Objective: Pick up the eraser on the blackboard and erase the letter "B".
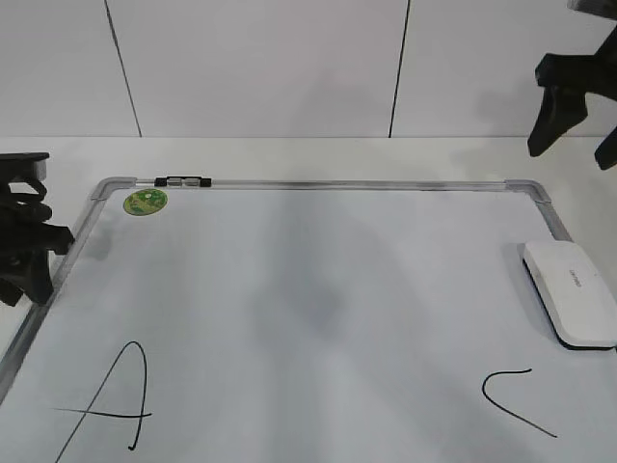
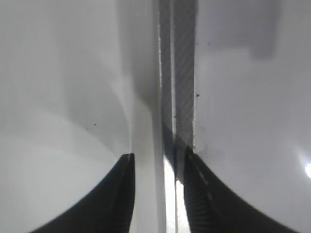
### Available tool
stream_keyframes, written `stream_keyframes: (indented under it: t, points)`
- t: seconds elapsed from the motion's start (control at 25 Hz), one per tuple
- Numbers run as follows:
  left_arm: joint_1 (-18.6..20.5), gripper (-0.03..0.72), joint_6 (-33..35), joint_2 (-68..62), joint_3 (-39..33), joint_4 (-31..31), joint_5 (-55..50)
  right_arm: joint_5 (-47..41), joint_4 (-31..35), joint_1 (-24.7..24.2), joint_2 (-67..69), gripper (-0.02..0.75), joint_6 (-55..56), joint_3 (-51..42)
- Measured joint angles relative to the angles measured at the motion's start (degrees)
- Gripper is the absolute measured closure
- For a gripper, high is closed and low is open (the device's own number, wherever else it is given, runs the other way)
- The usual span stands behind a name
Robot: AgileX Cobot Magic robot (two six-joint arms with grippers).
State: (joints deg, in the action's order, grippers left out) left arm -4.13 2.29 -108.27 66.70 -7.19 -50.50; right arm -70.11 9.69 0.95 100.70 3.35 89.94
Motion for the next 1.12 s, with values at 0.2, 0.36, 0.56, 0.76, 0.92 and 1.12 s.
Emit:
stream_keyframes:
  t: [0.2, 0.36, 0.56, 0.76, 0.92, 1.12]
  points:
    - [0.0, 0.419, 0.1, 4.2, 2.5, 1.8, -4.1, -0.1, 0.0, 0.0, -5.6, 0.15, 0.0, 0.0]
    - [0.0, 0.419, 0.1, 9.0, 4.4, 2.2, -8.5, -0.5, 0.0, 0.0, -11.6, 0.15, 0.0, 0.0]
    - [0.0, 0.419, 0.1, 14.6, 4.6, 2.9, -16.2, -0.8, 0.0, 0.0, -20.2, 0.15, 0.0, -3.6]
    - [0.0, 0.442, 0.1, 19.3, 4.3, 4.0, -19.0, -1.2, -0.1, 0.0, -31.6, 0.151, 0.0, -15.4]
    - [0.0, 0.458, 0.1, 25.0, 1.9, 3.3, -19.4, -1.5, -0.9, 0.0, -41.4, 0.151, 0.0, -25.4]
    - [0.0, 0.459, 0.1, 33.8, -4.7, 2.0, -19.5, -1.8, -4.3, 0.0, -53.6, 0.151, -2.1, -35.6]
